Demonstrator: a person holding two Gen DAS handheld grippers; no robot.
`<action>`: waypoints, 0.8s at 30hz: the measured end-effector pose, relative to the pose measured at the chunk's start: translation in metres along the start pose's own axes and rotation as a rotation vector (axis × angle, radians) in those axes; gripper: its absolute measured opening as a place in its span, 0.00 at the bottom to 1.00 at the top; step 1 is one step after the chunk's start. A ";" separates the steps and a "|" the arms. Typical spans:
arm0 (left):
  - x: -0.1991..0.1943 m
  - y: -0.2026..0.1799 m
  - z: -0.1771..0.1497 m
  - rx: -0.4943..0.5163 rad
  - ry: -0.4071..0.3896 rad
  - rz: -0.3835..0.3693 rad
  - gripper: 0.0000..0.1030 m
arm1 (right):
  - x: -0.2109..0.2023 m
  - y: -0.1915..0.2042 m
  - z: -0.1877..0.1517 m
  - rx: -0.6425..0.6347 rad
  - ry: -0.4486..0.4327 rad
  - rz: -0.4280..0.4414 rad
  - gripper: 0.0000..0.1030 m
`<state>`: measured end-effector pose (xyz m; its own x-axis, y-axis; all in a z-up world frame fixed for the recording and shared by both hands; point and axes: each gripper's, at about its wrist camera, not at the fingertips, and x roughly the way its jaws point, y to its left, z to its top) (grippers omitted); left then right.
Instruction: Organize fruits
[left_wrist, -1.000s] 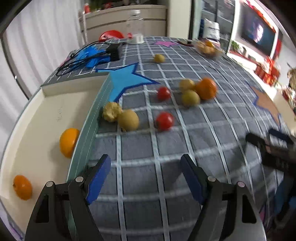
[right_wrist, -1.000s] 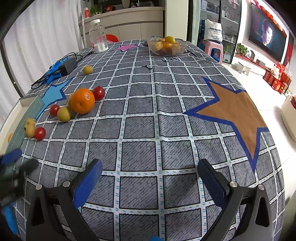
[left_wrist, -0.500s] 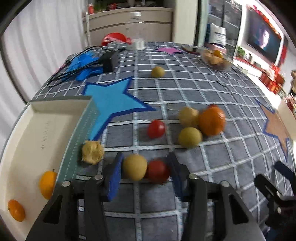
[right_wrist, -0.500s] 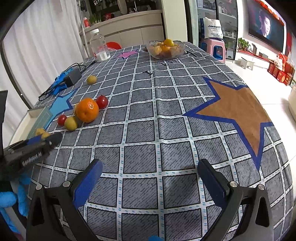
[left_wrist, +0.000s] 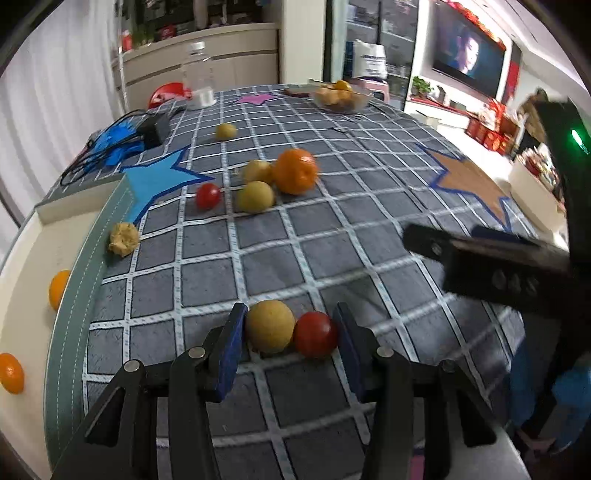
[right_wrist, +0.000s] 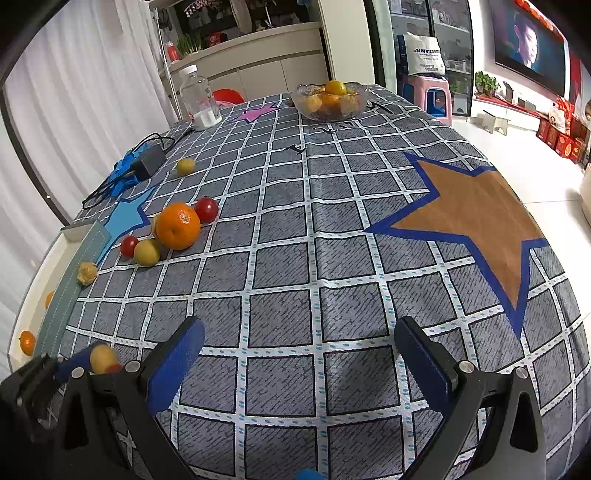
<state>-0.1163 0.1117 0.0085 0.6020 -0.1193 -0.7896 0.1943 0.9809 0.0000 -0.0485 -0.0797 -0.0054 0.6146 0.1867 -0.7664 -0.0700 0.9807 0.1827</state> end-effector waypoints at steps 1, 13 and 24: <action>-0.002 -0.003 -0.002 0.013 -0.012 0.006 0.51 | 0.000 0.000 0.000 0.000 0.001 -0.001 1.00; -0.022 0.031 -0.022 -0.023 -0.131 0.066 0.78 | 0.002 0.004 0.000 -0.022 0.013 -0.030 1.00; -0.015 0.040 -0.022 -0.076 -0.081 0.015 0.78 | 0.009 0.016 -0.001 -0.082 0.046 -0.113 1.00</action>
<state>-0.1343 0.1561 0.0071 0.6652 -0.1138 -0.7379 0.1277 0.9911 -0.0378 -0.0448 -0.0618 -0.0098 0.5861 0.0757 -0.8067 -0.0675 0.9967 0.0446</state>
